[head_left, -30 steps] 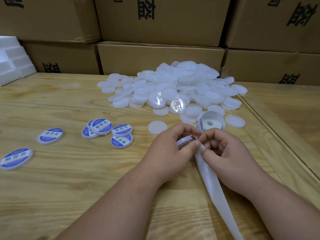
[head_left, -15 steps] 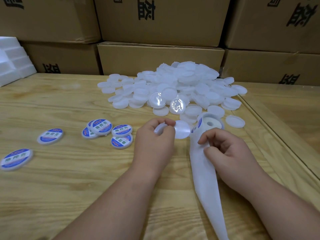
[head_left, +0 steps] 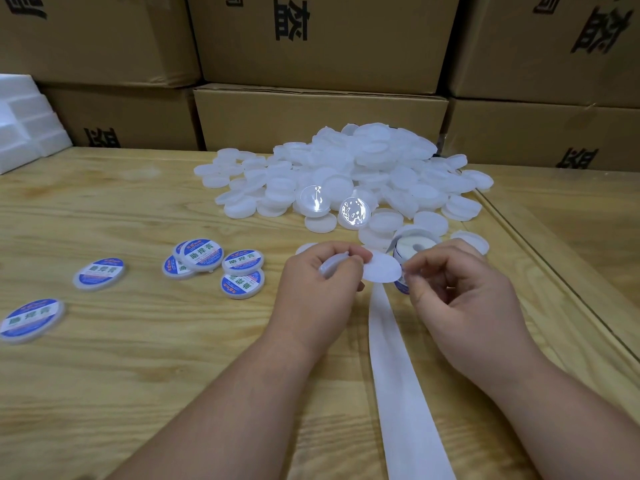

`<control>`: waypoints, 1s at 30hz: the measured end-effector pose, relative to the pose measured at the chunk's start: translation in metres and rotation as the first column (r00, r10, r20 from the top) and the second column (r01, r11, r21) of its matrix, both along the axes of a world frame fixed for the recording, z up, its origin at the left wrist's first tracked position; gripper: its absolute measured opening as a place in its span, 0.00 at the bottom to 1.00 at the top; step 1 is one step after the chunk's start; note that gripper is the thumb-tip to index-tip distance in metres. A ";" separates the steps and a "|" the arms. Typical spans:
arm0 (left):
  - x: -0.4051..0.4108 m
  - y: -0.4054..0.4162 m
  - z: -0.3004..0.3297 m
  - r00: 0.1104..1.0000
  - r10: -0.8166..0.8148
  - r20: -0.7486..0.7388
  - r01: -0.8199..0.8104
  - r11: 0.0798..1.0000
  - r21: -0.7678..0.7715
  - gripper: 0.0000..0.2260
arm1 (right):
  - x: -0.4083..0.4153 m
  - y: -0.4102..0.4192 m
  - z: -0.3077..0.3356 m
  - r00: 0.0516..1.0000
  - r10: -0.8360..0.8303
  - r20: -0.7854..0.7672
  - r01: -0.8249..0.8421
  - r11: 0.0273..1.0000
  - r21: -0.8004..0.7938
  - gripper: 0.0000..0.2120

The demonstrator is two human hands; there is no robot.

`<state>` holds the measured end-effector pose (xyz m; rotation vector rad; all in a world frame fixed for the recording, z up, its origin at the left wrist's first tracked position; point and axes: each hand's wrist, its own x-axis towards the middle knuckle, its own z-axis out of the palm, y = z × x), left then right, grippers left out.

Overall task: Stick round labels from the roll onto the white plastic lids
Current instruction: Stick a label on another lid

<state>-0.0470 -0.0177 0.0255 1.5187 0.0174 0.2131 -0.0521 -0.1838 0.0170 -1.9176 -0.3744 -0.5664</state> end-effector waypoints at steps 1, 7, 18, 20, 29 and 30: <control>0.000 0.000 0.000 1.000 0.000 0.000 0.000 1.000 -0.005 0.09 | 0.000 0.000 0.000 1.000 -0.002 0.001 0.002 1.000 -0.007 0.21; 0.002 0.002 -0.002 1.000 -0.018 0.009 0.018 1.000 -0.019 0.09 | -0.001 0.002 0.003 1.000 -0.001 -0.005 0.001 1.000 -0.003 0.17; 0.002 0.002 -0.001 0.957 -0.256 0.138 0.289 0.893 -0.346 0.16 | -0.006 0.004 0.006 0.994 0.077 -0.077 -0.066 0.988 0.140 0.13; 0.000 0.001 0.000 0.956 -0.267 0.123 0.294 0.862 -0.412 0.17 | -0.007 0.004 0.008 0.985 0.113 -0.127 -0.078 0.965 0.250 0.09; 0.003 -0.003 0.002 0.957 -0.289 -0.001 0.252 0.838 -0.484 0.17 | -0.001 0.001 0.009 0.779 0.462 -0.425 -0.161 0.801 0.576 0.05; 0.002 -0.003 0.002 0.953 -0.301 -0.005 0.263 0.842 -0.471 0.16 | -0.001 0.002 0.008 0.766 0.474 -0.434 -0.169 0.800 0.575 0.05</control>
